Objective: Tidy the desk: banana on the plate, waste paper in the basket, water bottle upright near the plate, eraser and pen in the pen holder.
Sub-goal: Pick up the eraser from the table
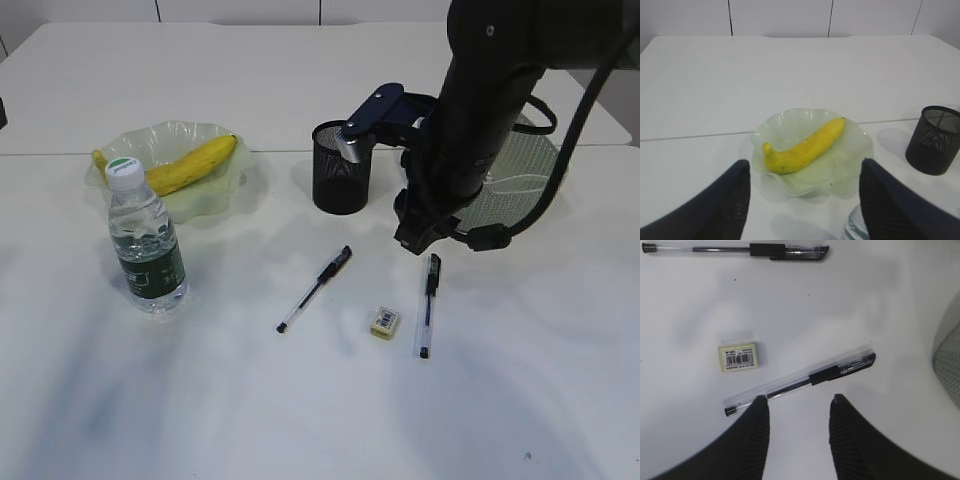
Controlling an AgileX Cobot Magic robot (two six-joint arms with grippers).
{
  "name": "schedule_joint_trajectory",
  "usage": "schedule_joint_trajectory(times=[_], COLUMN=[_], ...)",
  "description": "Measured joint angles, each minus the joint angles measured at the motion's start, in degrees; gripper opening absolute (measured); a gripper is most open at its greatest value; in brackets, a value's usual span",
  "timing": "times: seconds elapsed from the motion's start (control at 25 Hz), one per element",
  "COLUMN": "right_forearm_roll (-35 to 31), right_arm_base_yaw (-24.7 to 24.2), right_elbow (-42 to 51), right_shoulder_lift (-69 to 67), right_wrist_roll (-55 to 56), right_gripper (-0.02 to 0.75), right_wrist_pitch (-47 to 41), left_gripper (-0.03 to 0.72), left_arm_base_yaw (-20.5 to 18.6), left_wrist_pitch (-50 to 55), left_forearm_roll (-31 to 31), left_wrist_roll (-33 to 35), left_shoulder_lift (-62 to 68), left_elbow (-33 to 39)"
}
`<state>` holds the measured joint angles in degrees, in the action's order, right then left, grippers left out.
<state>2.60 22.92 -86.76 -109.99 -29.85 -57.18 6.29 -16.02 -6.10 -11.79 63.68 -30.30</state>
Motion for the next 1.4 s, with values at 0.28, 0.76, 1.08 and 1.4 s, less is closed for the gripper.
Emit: schedule_joint_trajectory(times=[0.28,0.76,1.08,1.4], right_forearm_roll=[-5.7,-8.6,-6.8,-6.4], right_arm_base_yaw=[0.0,0.9,3.0,3.1], right_elbow=[-0.3,-0.3,-0.3,-0.4], right_shoulder_lift=[-2.1,-6.8,-9.0,-11.6], right_wrist_roll=[-3.7,-7.5,-8.6,-8.6], right_gripper=[0.302,0.321,0.337,0.337], right_wrist_pitch=[0.0,-1.3,-0.8,-0.3], left_gripper=[0.480,0.467,0.464,0.457], left_arm_base_yaw=[0.0,0.0,0.0,0.0], left_wrist_pitch=[0.0,0.0,0.0,0.0], left_forearm_roll=[0.0,0.0,0.0,0.0], left_wrist_roll=[0.0,0.0,0.0,0.0], left_shoulder_lift=[0.0,0.0,0.0,0.0], left_elbow=[0.0,0.0,0.0,0.0])
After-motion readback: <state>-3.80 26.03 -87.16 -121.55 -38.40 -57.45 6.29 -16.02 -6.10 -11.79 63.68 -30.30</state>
